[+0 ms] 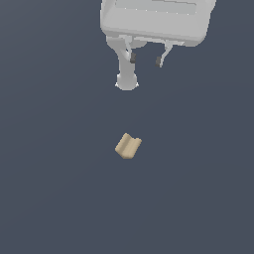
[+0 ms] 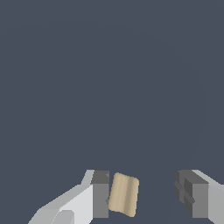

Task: Pick up the object and move it to a goal position.

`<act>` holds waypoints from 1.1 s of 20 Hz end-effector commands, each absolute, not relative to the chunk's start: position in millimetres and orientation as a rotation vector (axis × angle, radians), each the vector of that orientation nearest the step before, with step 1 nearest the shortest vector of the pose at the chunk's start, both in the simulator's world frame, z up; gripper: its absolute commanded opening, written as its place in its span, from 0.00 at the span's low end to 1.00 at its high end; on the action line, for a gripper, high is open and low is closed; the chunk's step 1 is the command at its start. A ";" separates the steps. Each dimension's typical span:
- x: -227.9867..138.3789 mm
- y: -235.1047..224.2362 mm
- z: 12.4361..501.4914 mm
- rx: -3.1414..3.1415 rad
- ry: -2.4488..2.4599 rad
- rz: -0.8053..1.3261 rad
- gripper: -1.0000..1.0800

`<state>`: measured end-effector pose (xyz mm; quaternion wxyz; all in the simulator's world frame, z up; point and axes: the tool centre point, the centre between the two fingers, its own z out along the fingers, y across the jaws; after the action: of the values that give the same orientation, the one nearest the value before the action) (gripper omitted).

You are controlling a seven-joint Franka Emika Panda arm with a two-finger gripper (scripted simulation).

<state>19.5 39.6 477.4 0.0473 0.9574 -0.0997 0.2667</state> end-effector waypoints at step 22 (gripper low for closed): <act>15.9 118.4 486.1 2.518 -0.269 0.959 0.62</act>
<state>14.3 114.1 493.0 0.2030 0.9113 -0.0981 0.3444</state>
